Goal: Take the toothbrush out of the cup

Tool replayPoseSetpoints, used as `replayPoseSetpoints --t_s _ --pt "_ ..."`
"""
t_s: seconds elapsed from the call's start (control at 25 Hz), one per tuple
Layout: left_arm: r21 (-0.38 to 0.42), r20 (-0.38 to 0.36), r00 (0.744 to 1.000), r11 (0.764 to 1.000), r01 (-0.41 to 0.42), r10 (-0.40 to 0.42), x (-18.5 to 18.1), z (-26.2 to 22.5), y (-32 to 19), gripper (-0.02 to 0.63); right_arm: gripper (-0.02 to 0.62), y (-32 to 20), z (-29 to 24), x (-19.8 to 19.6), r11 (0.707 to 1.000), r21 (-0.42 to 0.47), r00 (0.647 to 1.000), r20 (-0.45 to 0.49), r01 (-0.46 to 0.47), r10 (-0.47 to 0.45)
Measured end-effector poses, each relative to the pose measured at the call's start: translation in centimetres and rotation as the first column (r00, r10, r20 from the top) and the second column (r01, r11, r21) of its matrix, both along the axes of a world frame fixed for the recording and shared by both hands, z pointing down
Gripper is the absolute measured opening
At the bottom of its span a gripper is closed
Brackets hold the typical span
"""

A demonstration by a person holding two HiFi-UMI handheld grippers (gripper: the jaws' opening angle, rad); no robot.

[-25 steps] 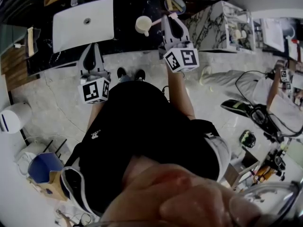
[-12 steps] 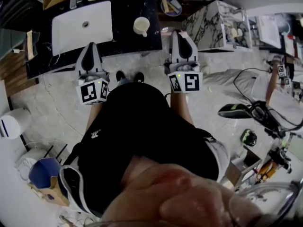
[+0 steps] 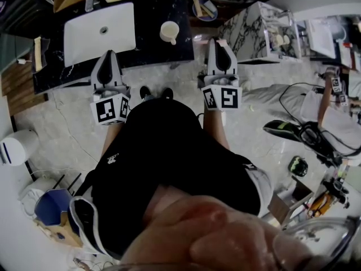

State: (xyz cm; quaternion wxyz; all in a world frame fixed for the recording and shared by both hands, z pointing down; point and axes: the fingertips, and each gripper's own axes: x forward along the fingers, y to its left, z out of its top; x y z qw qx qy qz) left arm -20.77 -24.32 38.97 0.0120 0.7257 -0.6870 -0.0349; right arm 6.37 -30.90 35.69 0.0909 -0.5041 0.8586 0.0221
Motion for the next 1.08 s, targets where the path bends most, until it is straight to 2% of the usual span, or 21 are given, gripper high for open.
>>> replayPoseSetpoints --t_s 1.08 --pt "0.006 0.011 1.000 1.000 -0.003 0.003 0.28 0.20 0.10 0.005 0.035 -0.18 1.11 0.21 1.000 -0.012 1.000 -0.007 -0.012 0.012"
